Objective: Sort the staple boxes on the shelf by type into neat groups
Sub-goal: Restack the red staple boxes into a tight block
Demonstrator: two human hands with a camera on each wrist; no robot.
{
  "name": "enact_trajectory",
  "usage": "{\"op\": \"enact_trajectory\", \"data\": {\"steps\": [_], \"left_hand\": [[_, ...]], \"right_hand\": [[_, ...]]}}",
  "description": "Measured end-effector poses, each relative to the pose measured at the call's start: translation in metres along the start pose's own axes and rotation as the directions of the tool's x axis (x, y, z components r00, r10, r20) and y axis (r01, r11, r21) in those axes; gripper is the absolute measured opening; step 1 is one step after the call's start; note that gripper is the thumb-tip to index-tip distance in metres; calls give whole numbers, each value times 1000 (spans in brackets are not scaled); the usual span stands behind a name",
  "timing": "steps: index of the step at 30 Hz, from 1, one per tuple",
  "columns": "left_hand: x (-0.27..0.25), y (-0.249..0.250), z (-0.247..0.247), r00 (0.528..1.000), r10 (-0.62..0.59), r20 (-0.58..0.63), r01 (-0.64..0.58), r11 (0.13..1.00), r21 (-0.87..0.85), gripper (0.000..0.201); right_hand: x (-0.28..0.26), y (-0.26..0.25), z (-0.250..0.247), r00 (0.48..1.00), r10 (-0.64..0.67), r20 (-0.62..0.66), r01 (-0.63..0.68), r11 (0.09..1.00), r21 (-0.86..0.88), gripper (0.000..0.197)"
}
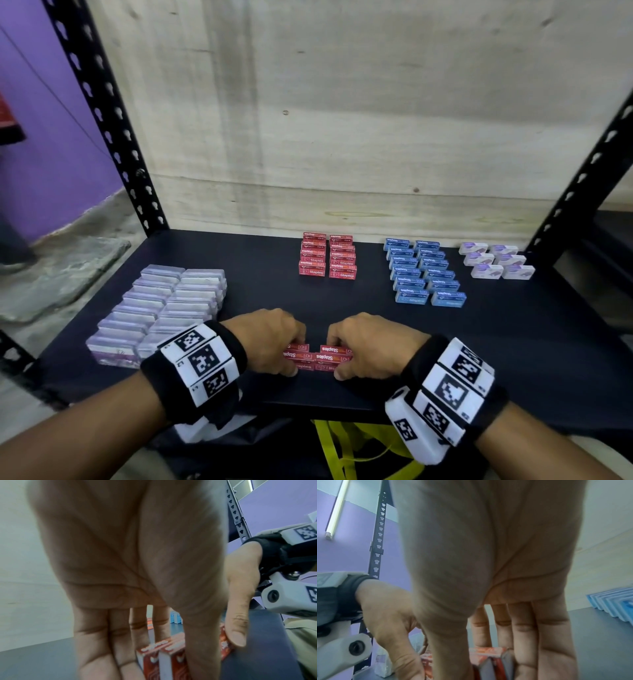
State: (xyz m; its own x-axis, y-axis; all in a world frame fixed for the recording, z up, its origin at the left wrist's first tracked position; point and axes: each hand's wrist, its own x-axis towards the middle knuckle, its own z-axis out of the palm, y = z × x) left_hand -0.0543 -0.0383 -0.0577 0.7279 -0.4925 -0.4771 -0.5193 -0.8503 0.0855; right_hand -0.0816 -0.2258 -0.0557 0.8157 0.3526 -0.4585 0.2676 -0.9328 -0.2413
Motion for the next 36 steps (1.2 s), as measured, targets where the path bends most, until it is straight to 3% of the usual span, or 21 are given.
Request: {"op": "enact_trajectory", "data": {"steps": [10,17,21,25,31,36], "left_hand": [[4,7,4,998,37,-44,-37,999,-3,42],[2,-12,-28,1000,10,23,-6,984,-179,66],[20,-19,-58,992,-40,-118,11,973,-231,50],[54,-22,-73,957,-114,-266,61,978,-202,44],[96,-28,-69,932,-174,-319,163,985,-59,43],[110,-32,-65,929,-196,-315,188,981,-56,32]], "right_hand": [[7,-1,6,998,-52,-22,51,998,-46,38],[0,18,-22,999,-13,32,12,1000,21,59],[16,35,-49,988,67,-139,-60,997,52,44],[45,48,-62,934,144,-327,-155,988,-7,34],[80,60,-67,931,196,-307,-245,961,-129,29],[95,62,-65,928,212,-308,-266,952,-148,26]]}}
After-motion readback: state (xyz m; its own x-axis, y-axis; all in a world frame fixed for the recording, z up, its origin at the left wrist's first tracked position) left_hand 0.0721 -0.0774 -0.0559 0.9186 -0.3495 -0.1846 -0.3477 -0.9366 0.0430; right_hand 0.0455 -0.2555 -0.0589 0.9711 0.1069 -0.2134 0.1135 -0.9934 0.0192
